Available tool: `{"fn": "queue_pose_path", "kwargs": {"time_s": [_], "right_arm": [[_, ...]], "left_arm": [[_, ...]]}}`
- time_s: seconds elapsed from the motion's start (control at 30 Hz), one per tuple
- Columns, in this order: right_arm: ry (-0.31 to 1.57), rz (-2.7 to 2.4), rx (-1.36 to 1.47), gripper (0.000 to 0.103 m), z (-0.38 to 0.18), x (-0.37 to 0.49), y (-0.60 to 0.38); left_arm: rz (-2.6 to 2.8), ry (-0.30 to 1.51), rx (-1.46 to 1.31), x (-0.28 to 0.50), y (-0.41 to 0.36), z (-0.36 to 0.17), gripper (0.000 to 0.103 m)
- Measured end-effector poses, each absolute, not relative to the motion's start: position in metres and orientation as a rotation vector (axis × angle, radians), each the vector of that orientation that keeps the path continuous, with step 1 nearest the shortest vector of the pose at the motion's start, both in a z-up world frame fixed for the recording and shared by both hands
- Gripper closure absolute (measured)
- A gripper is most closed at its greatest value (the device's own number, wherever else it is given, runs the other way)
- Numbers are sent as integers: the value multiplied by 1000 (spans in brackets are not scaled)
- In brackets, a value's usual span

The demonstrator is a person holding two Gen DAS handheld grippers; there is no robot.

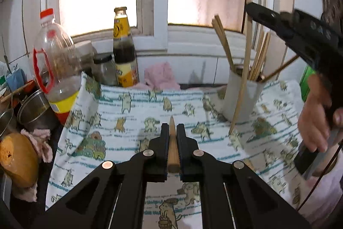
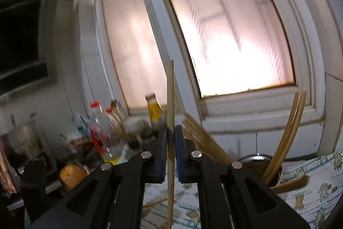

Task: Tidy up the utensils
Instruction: 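Lift both held chopsticks upright and carry them over the white cup, then lower the chopsticks into the cup and open both grippers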

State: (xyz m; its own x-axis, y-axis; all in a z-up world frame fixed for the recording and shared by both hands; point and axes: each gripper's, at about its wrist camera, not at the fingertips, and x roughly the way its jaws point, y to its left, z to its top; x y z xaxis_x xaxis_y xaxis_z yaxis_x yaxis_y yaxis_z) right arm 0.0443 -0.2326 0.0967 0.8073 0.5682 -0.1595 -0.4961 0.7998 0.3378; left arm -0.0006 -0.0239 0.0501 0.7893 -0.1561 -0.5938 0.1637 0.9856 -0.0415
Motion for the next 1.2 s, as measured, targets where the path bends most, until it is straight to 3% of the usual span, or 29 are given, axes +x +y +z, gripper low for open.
{"fn": "queue_pose_path", "kwargs": {"time_s": [0.7, 1.2], "right_arm": [[-31, 412, 476, 97, 120, 23, -318], [-51, 200, 444, 97, 116, 38, -346]], "left_arm": [[-315, 481, -7, 19, -72, 143, 97], [-363, 266, -55, 46, -120, 211, 97]]}}
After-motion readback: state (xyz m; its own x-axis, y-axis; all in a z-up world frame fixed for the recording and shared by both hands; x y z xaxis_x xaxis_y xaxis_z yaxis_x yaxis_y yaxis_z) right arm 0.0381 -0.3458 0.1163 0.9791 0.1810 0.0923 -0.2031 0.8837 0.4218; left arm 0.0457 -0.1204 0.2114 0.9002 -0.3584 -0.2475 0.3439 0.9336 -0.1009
